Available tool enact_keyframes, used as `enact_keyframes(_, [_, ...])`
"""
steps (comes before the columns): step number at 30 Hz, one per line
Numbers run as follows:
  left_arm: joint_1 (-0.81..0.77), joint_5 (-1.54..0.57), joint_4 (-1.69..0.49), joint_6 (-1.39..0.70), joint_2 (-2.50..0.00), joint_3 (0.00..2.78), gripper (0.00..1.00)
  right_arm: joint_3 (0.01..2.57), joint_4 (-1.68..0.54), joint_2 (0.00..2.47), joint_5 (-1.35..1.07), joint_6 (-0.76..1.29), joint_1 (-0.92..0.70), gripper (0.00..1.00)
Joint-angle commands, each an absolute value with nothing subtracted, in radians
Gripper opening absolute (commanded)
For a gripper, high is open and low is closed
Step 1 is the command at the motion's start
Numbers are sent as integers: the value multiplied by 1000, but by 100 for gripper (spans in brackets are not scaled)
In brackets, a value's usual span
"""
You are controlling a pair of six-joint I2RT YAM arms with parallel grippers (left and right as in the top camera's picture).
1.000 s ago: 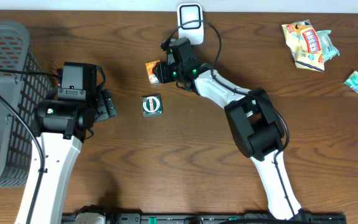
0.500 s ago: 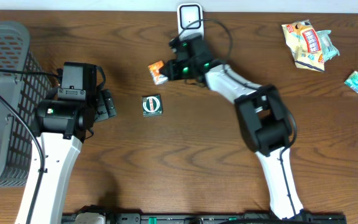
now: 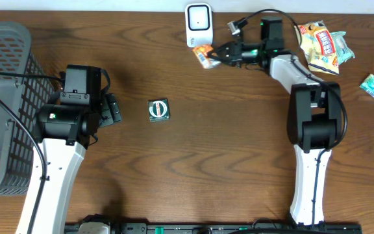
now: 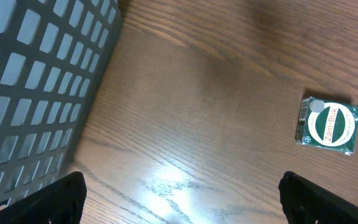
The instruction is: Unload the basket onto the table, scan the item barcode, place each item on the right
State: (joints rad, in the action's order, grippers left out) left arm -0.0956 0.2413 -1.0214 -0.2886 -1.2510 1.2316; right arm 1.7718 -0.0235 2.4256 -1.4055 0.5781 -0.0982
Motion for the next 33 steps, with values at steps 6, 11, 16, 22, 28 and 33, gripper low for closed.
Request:
enact_keyframes(6, [-97,244,-1024,-294,-1254,1246,98,1771,8,2384,-1562,638,-71,1])
enact_keyframes(11, [-97,244,-1024,-294,-1254,1246,98,1771,8,2384,-1562,654,-75,1])
enact_keyframes(16, [-97,244,-1024,-294,-1254,1246,98,1771,9,2384,-1562,653,-80,1])
enact_keyframes(22, [-97,244,-1024,-294,-1254,1246,98,1771,41,2384,-1560,571,-128,2])
enact_keyframes(28, [-97,244,-1024,-294,-1254,1246,98,1771,97,2384,-1375,560,-210,1])
enact_keyframes(33, [-97,244,-1024,-294,-1254,1246,97,1771,120,2381,-1135,511,-276,1])
